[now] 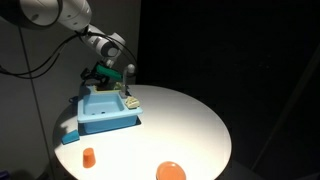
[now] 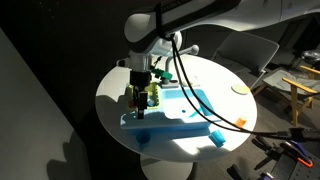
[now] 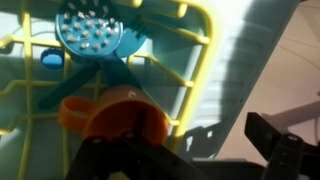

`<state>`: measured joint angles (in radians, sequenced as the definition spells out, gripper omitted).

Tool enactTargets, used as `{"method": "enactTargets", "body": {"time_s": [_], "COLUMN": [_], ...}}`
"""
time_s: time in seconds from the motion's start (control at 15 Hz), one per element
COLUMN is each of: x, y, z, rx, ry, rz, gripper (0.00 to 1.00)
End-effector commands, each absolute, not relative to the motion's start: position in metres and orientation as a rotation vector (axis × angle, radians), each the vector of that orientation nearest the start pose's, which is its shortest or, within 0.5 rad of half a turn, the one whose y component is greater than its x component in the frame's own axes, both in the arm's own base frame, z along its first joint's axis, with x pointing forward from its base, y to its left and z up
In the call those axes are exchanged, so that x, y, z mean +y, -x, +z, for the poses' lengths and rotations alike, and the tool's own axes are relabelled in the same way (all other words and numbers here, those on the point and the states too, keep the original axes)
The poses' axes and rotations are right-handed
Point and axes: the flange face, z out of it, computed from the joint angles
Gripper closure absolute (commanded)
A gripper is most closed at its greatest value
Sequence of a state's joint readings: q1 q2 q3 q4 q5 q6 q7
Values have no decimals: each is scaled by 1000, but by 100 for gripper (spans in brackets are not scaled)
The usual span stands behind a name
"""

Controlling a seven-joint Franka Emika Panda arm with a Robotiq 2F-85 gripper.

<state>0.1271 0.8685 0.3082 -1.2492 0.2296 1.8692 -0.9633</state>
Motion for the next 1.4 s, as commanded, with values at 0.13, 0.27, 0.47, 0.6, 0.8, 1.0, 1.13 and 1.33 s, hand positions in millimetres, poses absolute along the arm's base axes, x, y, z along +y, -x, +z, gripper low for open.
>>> {"method": "enactTargets", "body": {"time_s": [0.13, 0.27, 0.47, 0.6, 0.8, 1.0, 1.13, 1.33], "x": [275, 276, 278, 279, 279, 279, 278, 277], "y": [-672, -672, -671, -672, -672, -672, -672, -672], "z": [257, 261, 267, 271, 275, 276, 277, 281], "rx": [-1492, -1485, -1477, -1470, -1466, -1461, -1461, -1463], "ry": [2123, 2108, 2087, 2076, 2069, 2066, 2071, 2088], "rz": [113, 100, 80, 66, 50, 43, 39, 32], "gripper": [0, 0, 0, 15, 42, 67, 82, 100]}}
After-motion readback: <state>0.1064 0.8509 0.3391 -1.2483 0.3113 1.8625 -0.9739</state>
